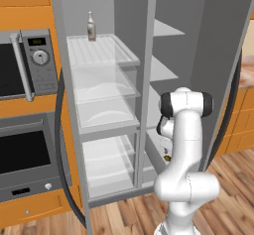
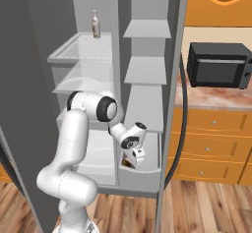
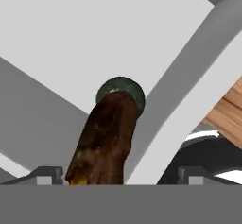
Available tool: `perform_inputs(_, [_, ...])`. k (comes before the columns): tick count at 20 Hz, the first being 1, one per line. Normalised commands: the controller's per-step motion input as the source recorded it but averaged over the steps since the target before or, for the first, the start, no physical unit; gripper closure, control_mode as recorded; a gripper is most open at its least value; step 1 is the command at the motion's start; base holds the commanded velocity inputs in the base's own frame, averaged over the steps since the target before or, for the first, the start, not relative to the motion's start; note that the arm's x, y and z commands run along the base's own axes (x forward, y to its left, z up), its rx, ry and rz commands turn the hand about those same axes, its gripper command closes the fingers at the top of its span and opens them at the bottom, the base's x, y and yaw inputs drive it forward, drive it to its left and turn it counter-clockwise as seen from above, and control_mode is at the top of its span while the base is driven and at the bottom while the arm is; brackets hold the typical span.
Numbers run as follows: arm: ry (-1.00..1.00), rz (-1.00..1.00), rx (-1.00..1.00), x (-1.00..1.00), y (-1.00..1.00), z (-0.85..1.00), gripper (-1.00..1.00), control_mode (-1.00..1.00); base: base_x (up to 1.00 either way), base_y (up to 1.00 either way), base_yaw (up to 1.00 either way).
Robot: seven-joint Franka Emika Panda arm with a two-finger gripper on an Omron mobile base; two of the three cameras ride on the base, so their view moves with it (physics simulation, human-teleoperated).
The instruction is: Take the sweet potato and squash from the fridge shelf and place them in the freezer drawer to begin freezing them.
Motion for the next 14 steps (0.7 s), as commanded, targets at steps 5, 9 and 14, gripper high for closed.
perform_inputs(5, [-0.18,0.00,0.00,-0.43,0.00,0.34,-1.00,-1.00,0.00,0.00,0.00])
perform_inputs(9, [-0.15,0.00,0.00,-0.38,0.00,0.47,-1.00,-1.00,0.00,0.00,0.00])
perform_inputs(14, [-0.01,0.00,0.00,-0.20,0.00,0.74,-1.00,-1.00,0.00,0.00,0.00])
